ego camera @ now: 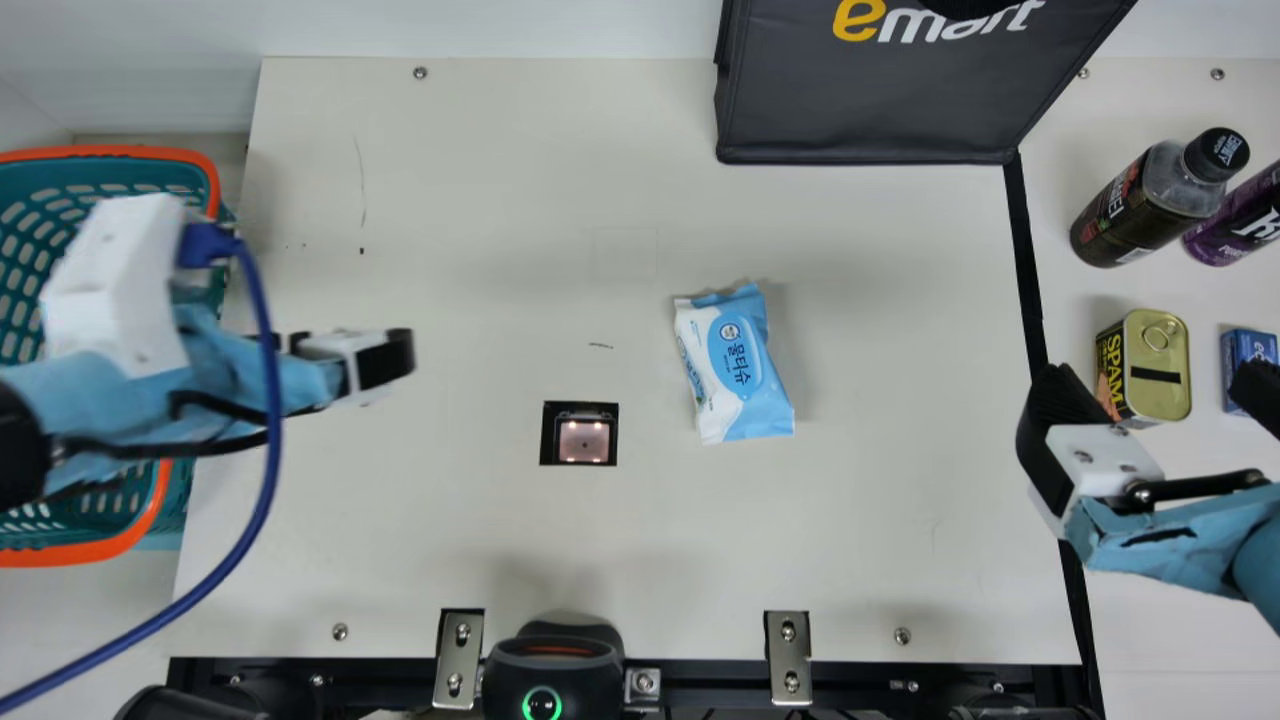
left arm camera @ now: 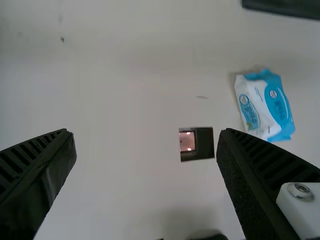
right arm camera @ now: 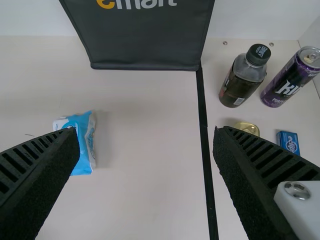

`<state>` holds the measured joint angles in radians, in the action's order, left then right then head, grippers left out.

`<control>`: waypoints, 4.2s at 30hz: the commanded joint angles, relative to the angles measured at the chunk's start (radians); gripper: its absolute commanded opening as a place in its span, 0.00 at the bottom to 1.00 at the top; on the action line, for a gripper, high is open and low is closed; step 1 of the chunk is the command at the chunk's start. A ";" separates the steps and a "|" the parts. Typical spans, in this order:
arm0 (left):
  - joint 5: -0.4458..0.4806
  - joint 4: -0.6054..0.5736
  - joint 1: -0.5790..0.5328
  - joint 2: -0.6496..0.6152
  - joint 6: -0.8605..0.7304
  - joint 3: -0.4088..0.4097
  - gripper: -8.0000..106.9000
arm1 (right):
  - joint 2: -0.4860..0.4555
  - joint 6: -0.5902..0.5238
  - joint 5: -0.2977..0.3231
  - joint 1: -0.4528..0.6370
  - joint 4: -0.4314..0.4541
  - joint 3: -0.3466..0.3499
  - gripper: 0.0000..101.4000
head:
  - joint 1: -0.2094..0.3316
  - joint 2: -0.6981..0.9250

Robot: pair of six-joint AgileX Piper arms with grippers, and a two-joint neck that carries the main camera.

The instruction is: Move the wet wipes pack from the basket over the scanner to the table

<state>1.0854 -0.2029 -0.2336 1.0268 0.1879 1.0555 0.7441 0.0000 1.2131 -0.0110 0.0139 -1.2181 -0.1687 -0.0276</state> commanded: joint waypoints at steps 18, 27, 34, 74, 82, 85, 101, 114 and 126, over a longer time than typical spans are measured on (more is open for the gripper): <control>-0.004 0.192 0.069 -0.237 0.074 0.005 0.85 | 0.000 0.000 0.000 0.000 0.000 0.000 0.94 | 0.030 0.000; -0.005 0.192 0.069 -0.237 0.074 0.005 0.85 | 0.058 -0.067 -0.013 -0.087 -0.002 0.031 0.94 | 0.030 0.000; -0.005 0.192 0.069 -0.237 0.074 0.005 0.85 | 0.115 -0.159 -0.022 -0.227 0.011 0.070 0.94 | 0.030 0.000; -0.005 0.192 0.069 -0.237 0.074 0.005 0.85 | 0.808 0.605 -0.181 -0.655 0.203 -0.039 0.94 | 0.030 0.000; -0.005 0.192 0.069 -0.237 0.074 0.005 0.85 | 0.860 0.570 -0.216 -0.644 0.195 -0.012 0.94 | 0.030 0.000; -0.005 0.192 0.069 -0.237 0.074 0.005 0.85 | 0.877 0.542 -0.240 -0.631 0.171 0.002 0.94 | 0.030 0.000; -0.005 0.192 0.069 -0.237 0.074 0.005 0.85 | 0.964 0.427 -0.340 -0.576 0.065 0.058 0.94 | 0.030 0.000; -0.005 0.192 0.069 -0.237 0.074 0.005 0.85 | 1.022 0.396 -0.359 -0.567 0.038 0.061 0.54 | 0.030 0.000; -0.005 0.192 0.069 -0.237 0.074 0.005 0.85 | 0.951 0.430 -0.305 -0.599 0.088 0.031 0.00 | 0.030 0.000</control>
<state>1.0808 -0.0112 -0.1644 0.7900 0.2621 1.0609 1.7049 0.4283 0.8981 -0.6060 0.0968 -1.1827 -0.1687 -0.0276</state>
